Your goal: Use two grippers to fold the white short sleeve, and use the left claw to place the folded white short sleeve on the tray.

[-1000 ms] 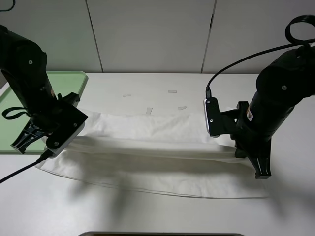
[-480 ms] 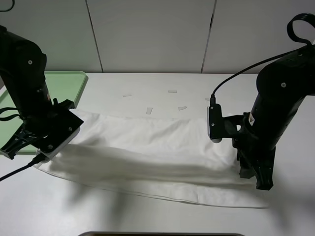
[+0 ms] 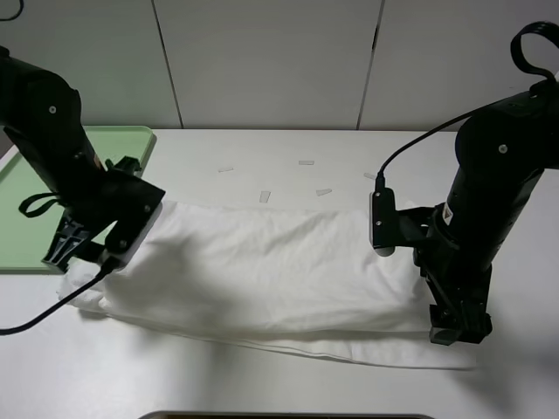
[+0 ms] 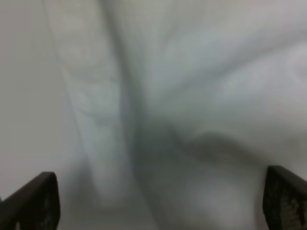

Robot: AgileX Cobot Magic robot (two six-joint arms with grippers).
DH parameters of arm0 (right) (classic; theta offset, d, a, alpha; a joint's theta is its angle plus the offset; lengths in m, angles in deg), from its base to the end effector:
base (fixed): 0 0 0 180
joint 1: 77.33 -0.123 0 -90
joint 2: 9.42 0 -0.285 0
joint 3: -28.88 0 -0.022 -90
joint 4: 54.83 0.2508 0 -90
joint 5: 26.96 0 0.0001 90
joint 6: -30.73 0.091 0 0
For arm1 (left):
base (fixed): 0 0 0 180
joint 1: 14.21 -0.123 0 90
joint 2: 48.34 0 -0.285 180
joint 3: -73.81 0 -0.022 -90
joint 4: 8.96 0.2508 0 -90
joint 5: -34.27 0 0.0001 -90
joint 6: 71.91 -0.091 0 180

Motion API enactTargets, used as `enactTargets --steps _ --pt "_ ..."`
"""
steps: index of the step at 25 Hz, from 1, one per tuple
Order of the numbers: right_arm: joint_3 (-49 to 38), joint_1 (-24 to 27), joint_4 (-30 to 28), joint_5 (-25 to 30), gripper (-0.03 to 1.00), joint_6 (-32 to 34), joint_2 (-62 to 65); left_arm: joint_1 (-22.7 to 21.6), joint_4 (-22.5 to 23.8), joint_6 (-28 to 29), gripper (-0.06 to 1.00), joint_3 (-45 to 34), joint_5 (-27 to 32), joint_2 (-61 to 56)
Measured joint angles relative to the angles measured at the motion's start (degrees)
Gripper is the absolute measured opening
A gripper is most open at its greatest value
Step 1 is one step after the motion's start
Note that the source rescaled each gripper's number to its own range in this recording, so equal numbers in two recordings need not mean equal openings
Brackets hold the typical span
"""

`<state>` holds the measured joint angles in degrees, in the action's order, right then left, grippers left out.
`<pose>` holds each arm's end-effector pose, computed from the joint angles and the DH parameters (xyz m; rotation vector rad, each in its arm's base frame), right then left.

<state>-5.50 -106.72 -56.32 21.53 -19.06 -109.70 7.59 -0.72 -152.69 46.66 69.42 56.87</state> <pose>0.2097 0.1161 0.1519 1.9865 -2.3591 0.0138 0.2766 -0.1025 0.1568 2.4278 1.7380 0.2850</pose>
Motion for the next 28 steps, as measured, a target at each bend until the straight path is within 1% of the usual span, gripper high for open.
enactTargets --steps 2,6,7,8,10,12,15,17,20,23,25,28 --pt "0.0 0.0 -1.9 -0.1 0.93 0.9 0.2 0.0 0.0 4.1 0.68 0.0 -6.3 -0.8" --pt "0.0 0.0 -9.0 -1.5 0.93 5.0 2.6 0.0 0.0 15.0 0.68 0.0 -19.1 -3.4" --pt "0.0 0.0 -12.4 -2.1 0.93 7.3 4.1 0.0 0.0 17.6 0.68 0.0 -21.5 -4.3" --pt "0.0 0.0 -14.4 -2.7 0.93 9.1 5.1 0.0 0.0 19.5 0.68 0.0 -23.9 -5.2" --pt "0.0 0.0 -19.0 -4.4 0.93 13.7 7.5 0.0 -0.1 22.8 0.68 0.0 -26.9 -7.1" --pt "0.0 0.0 -22.9 -6.2 0.93 18.6 9.9 0.0 -0.1 24.4 0.68 0.0 -28.1 -9.4" --pt "0.0 0.0 -26.7 -8.0 0.93 23.3 13.1 0.4 -0.1 26.8 0.68 -0.1 -28.9 -13.4" --pt "0.0 0.0 -28.5 -9.1 0.93 24.9 15.6 1.9 -0.1 29.3 0.68 -0.2 -29.8 -17.6" --pt "0.0 0.0 -29.2 -11.5 0.93 27.0 18.9 4.1 -0.1 32.0 0.69 -0.2 -30.2 -23.3" --pt "0.0 0.0 -29.3 -13.8 0.93 29.6 21.8 6.2 -0.1 33.2 0.76 -0.2 -28.7 -29.4" --pt "0.0 0.0 -29.3 -15.0 0.93 31.5 23.0 7.2 -0.2 33.8 0.83 -0.2 -26.9 -33.4" --pt "0.0 0.0 -29.2 -16.2 0.93 33.9 24.4 8.0 -0.2 36.4 0.93 -0.2 -21.9 -41.7"
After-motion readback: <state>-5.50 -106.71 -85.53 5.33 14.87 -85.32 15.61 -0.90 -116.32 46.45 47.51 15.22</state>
